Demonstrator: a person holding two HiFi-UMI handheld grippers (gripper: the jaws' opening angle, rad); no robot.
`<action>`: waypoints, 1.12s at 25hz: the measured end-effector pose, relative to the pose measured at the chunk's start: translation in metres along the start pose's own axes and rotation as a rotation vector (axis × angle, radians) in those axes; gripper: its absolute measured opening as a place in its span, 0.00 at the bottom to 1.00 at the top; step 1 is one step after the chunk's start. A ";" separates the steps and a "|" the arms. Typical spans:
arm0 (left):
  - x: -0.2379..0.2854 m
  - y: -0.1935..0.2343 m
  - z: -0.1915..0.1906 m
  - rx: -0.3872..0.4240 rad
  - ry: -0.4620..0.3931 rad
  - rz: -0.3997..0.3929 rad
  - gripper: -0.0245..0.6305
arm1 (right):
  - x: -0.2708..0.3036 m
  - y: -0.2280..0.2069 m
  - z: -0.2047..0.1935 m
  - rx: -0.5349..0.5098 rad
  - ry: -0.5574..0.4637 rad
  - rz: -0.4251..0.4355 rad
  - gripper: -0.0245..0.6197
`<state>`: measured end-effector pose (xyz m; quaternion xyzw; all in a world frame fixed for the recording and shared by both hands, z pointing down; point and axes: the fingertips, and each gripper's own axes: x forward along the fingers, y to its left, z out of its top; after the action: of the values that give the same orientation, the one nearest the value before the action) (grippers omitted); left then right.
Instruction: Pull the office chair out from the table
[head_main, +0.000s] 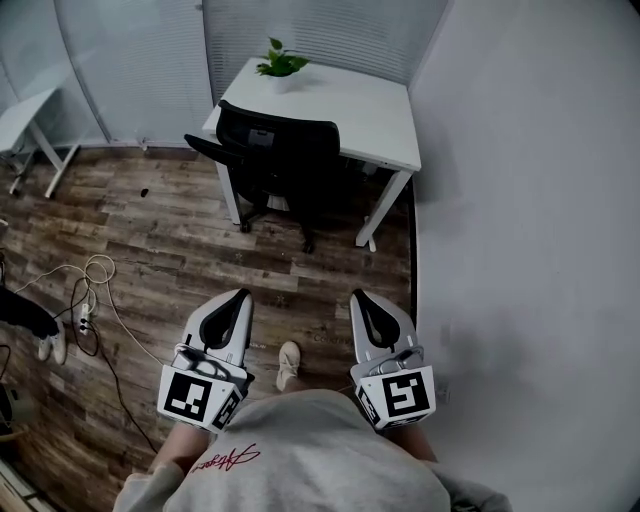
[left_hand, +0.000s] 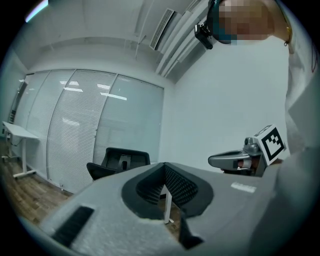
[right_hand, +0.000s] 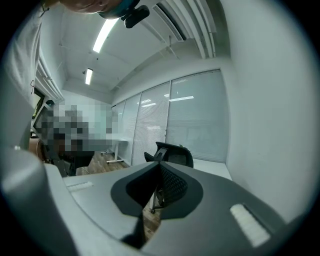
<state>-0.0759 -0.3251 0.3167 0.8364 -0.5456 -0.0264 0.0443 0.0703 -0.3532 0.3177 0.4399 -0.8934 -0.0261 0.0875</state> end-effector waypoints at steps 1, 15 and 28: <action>0.008 0.006 0.002 0.002 0.001 0.003 0.03 | 0.010 -0.005 0.001 0.003 0.002 0.002 0.03; 0.121 0.078 0.004 -0.007 0.047 0.008 0.03 | 0.134 -0.066 0.002 -0.008 0.048 0.023 0.03; 0.159 0.123 0.027 0.028 0.014 0.042 0.03 | 0.195 -0.070 0.012 -0.002 0.051 0.067 0.03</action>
<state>-0.1266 -0.5208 0.3034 0.8255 -0.5631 -0.0120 0.0367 0.0066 -0.5505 0.3232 0.4104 -0.9050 -0.0126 0.1116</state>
